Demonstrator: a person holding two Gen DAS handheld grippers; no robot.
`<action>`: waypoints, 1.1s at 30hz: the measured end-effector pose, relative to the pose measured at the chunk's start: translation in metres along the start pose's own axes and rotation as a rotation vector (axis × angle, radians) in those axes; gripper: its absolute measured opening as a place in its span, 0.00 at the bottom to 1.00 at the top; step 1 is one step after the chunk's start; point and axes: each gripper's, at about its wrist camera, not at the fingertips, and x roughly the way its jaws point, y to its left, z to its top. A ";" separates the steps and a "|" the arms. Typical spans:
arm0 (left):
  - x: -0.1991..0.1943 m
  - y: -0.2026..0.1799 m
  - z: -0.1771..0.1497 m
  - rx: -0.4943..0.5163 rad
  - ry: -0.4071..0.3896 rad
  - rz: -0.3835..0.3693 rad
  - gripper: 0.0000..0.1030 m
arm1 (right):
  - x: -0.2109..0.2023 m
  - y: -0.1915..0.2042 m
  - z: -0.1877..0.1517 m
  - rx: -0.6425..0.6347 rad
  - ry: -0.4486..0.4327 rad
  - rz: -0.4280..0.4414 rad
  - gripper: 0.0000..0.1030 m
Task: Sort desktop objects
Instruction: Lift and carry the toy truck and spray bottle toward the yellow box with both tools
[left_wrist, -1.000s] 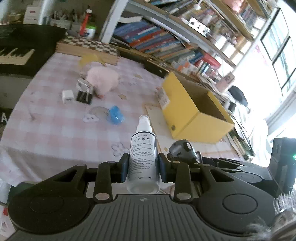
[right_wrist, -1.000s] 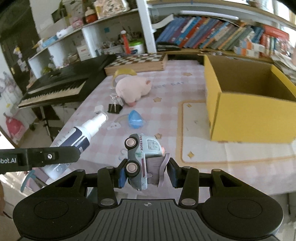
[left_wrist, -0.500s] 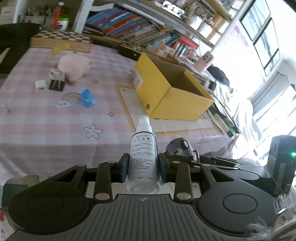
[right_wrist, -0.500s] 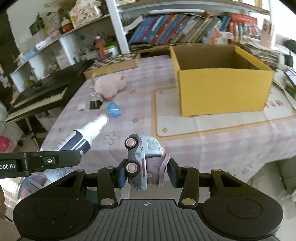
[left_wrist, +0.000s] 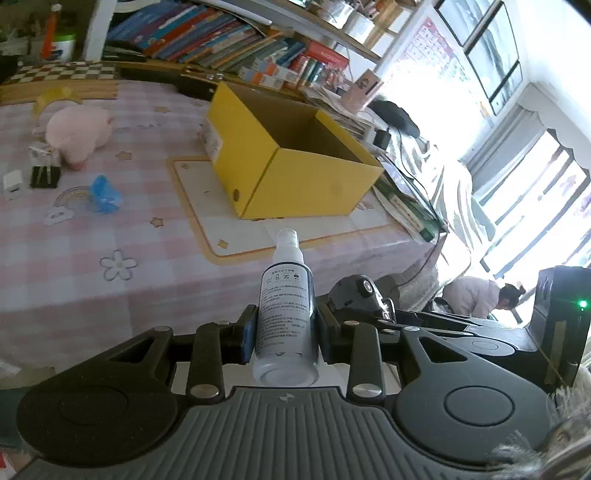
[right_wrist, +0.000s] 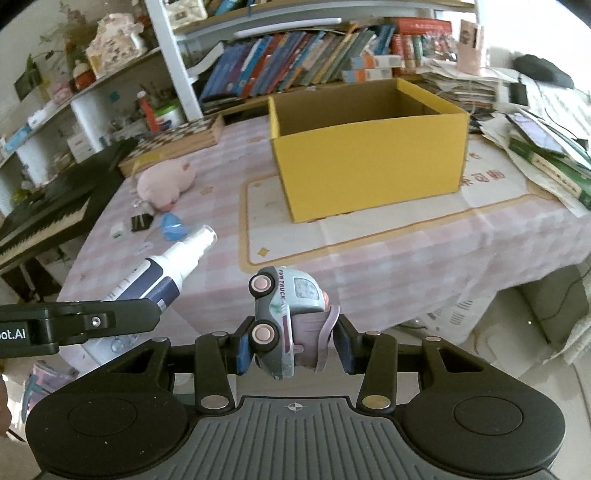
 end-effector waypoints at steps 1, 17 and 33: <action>0.002 -0.002 0.001 0.004 0.004 -0.006 0.30 | -0.001 -0.003 0.000 0.005 -0.001 -0.006 0.43; 0.048 -0.035 0.018 0.036 0.061 -0.047 0.30 | 0.005 -0.049 0.012 0.054 0.024 -0.042 0.43; 0.086 -0.063 0.035 0.078 0.096 -0.085 0.29 | 0.010 -0.087 0.029 0.083 0.022 -0.070 0.43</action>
